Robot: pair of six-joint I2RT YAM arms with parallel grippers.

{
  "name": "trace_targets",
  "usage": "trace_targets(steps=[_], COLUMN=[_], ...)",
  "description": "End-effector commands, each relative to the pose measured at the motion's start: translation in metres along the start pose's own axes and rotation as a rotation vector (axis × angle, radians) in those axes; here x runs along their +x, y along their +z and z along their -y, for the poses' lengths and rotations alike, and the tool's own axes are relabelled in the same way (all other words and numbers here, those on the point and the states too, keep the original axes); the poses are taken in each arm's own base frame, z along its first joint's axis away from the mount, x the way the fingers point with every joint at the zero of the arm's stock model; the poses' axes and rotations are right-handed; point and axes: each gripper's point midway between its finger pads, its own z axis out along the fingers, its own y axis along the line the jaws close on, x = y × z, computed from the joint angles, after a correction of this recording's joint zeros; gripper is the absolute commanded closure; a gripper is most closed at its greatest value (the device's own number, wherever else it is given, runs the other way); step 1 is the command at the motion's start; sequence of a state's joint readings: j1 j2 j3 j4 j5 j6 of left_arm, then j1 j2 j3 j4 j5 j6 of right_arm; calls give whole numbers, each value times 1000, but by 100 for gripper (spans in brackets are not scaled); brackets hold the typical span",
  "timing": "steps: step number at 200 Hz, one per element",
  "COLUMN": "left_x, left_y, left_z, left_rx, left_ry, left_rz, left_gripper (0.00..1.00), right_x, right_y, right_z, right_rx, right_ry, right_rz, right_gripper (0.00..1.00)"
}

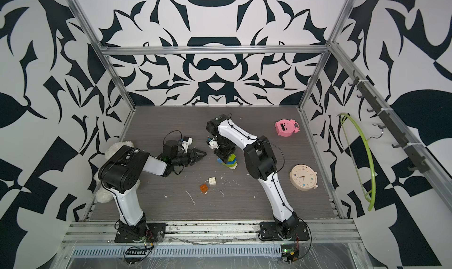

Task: Assemble a heart with lego
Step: Adjust the lego brick at the center of the board.

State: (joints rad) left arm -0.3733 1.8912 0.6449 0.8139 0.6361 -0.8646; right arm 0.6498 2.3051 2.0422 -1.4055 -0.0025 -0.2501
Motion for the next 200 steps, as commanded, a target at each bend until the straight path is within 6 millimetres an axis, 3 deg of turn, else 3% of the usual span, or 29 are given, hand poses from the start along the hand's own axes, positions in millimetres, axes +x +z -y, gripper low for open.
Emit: trace_targets(steps=[1,44,84,126,200], left_x=[2,1,0,-2,-4], left_y=[-4,-5,-4,-6,-10], left_z=[1,0,0,2,1], left_rx=[10,9,9,7,-16], left_ry=[7,6,5,6,9], left_rz=[2,5,8,14,30], left_gripper=[49,49,49,49,49], right_x=[3,-2,-14,-37,-64], right_y=[-13,-30,-64,-96,-52], right_z=[-2,-5,-5,10,-15], right_rx=[5,6,33,144,117], right_ry=[-4,-15,-7,77,150], right_rz=[11,96,294,595,842], right_gripper=[68,81,83,84,85])
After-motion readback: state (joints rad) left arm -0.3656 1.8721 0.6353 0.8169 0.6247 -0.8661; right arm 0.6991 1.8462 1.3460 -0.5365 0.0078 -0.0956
